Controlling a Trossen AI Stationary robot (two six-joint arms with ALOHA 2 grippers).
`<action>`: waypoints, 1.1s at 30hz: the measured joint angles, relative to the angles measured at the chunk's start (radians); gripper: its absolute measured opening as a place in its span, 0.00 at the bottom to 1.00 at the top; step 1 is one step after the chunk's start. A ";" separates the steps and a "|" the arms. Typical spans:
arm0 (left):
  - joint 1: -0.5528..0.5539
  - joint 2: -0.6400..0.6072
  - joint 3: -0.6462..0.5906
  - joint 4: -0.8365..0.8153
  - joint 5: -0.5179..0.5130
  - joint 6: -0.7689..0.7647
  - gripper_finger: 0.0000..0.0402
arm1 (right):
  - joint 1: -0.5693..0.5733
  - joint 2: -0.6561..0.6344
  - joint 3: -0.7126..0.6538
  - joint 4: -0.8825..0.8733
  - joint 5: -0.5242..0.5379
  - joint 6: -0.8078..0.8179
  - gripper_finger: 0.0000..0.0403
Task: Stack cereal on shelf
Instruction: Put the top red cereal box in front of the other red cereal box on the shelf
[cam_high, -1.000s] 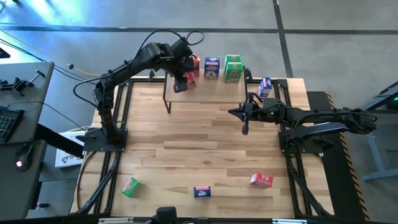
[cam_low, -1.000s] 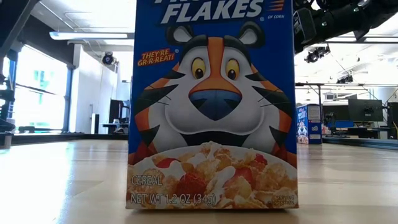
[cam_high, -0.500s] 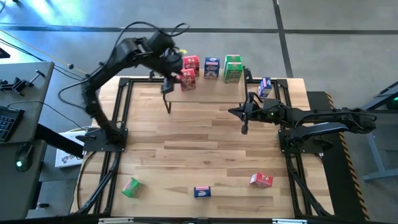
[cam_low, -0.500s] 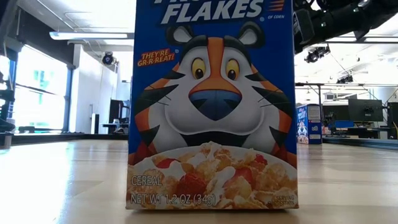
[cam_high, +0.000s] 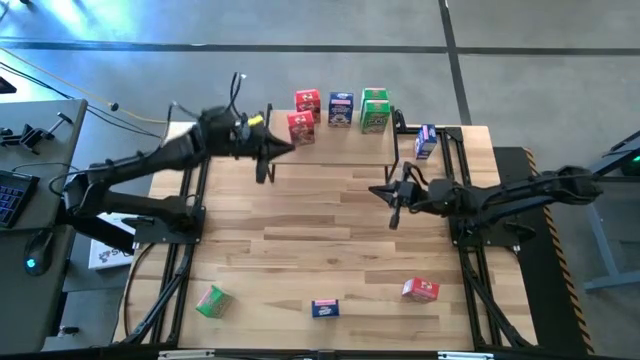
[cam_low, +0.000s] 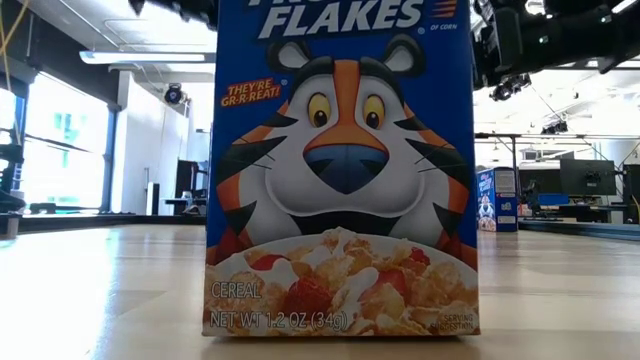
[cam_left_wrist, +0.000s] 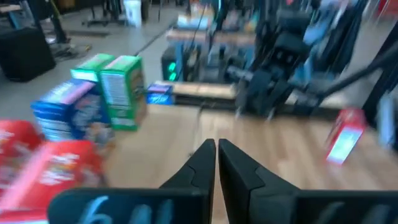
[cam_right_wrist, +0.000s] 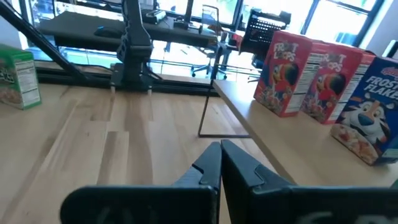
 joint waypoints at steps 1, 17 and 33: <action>-0.010 -0.005 -0.050 0.068 0.001 -0.045 0.03 | 0.014 0.000 0.000 0.000 0.016 0.009 0.00; -0.135 0.147 -0.175 0.216 -0.348 -0.125 0.00 | 0.183 0.129 0.000 0.117 0.074 0.063 0.00; -0.094 0.291 -0.099 0.272 -0.472 -0.056 0.00 | 0.190 0.188 0.000 0.263 0.053 0.015 0.00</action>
